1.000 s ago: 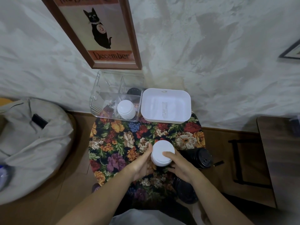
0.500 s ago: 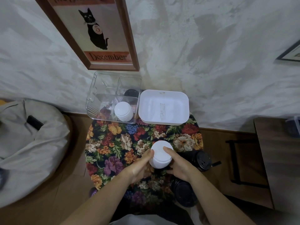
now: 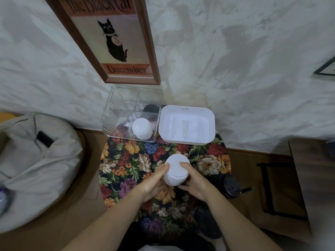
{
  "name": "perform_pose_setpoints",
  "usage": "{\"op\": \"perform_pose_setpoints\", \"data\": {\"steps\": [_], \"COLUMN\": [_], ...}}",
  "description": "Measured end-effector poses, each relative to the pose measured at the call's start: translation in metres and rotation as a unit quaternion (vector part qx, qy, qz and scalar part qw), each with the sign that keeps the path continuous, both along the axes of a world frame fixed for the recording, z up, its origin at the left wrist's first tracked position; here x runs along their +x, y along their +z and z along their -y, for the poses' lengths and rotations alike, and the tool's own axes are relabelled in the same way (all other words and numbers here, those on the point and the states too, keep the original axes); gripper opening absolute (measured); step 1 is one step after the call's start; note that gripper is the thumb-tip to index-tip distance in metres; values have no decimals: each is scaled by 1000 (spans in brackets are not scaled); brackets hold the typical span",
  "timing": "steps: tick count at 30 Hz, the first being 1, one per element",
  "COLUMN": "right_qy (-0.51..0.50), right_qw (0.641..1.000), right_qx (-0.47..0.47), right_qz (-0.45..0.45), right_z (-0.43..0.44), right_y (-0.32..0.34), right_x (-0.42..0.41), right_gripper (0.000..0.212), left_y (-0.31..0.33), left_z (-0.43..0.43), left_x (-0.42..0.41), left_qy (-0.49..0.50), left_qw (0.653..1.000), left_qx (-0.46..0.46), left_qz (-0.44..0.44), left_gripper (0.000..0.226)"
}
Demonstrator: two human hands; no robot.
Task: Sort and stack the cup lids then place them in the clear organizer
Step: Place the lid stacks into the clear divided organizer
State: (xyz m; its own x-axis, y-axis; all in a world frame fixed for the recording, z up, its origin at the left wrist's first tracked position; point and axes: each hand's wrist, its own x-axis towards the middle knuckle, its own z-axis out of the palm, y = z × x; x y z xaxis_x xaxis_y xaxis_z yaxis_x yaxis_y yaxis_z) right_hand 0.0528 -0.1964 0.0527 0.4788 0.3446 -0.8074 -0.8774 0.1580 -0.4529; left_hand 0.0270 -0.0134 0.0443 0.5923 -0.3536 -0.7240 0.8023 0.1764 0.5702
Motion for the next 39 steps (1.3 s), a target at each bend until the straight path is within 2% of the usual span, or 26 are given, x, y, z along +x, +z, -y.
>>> {"op": "perform_pose_setpoints", "data": {"steps": [9,12,14,16,19,20,24,30,33,35,39], "right_qy": [82,96,102,108,118,115,110,160,145,132,134], "right_qw": [993,989,984,980,977,978,977,972,975,977,977], "right_qx": [17,27,39,41,35,28,12,-33,-48,-48,-40], "right_qz": [79,111,139,163,173,172,180,170,159,163,160], "right_z": [-70,-104,-129,-155,-190,-199,-226,-245,-243,-243,-243], "right_y": [33,54,66,75,86,90,92,91,85,83,78], "right_x": [26,42,58,77,105,113,136,157,154,149,139], "right_gripper": [77,51,42,47,82,87,62,44,64,69,75], "left_y": [33,49,64,79,89,91,81,61,55,50,53], "left_z": [-76,-111,-134,-155,-186,-195,-224,-246,-246,-247,-249], "left_x": [2,11,22,38,64,72,97,114,112,110,103], "left_qy": [31,44,67,94,94,87,60,36,34,41,44], "left_qw": [997,992,987,980,979,980,983,985,986,987,991], "left_qx": [54,76,90,100,104,104,82,59,45,44,42], "left_qz": [53,86,117,144,150,148,155,158,154,148,120], "left_gripper": [93,93,95,102,110,110,93,84,82,81,96]}}
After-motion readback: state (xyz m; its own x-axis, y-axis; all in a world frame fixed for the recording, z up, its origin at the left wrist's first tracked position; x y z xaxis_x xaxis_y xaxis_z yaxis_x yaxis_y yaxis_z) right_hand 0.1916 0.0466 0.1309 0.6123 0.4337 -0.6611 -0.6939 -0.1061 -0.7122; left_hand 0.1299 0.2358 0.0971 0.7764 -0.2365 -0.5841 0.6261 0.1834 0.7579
